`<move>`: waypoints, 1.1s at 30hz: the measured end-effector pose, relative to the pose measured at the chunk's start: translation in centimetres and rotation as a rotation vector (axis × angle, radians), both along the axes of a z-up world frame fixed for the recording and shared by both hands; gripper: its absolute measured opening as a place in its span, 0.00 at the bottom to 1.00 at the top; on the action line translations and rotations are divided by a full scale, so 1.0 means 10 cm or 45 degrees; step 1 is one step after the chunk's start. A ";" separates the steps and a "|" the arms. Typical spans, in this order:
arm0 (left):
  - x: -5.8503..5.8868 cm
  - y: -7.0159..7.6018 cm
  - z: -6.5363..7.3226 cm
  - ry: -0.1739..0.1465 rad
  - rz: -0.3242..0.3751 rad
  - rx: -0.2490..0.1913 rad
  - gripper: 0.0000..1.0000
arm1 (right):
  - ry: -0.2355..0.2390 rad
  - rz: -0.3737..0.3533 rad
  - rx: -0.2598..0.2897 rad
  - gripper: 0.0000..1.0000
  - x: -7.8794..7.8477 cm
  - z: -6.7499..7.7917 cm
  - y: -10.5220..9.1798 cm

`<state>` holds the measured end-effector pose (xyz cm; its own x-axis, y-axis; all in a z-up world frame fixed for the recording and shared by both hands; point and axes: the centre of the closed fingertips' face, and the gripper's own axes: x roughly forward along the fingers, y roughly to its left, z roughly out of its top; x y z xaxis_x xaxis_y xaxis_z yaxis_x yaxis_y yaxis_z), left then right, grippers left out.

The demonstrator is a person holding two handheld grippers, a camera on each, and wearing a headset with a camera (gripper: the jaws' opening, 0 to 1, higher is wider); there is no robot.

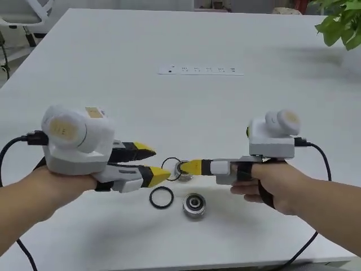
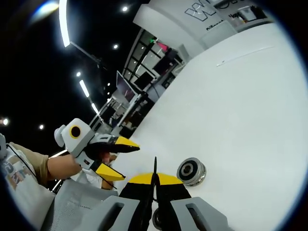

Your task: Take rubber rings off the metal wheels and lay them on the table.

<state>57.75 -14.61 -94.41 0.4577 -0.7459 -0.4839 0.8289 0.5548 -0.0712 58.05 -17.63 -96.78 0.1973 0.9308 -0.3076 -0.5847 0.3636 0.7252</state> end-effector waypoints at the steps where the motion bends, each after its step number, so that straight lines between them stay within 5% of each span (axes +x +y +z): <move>1: -0.02 0.04 0.00 0.002 0.011 -0.005 0.35 | 0.001 0.010 -0.005 0.00 -0.01 -0.01 0.01; 16: -0.28 0.29 -0.06 0.016 0.071 -0.034 0.38 | 0.011 0.170 -0.080 0.00 -0.27 -0.14 0.17; 33: -0.33 0.38 -0.10 0.026 0.100 -0.027 0.38 | -0.012 0.214 -0.176 0.00 -0.26 -0.30 0.19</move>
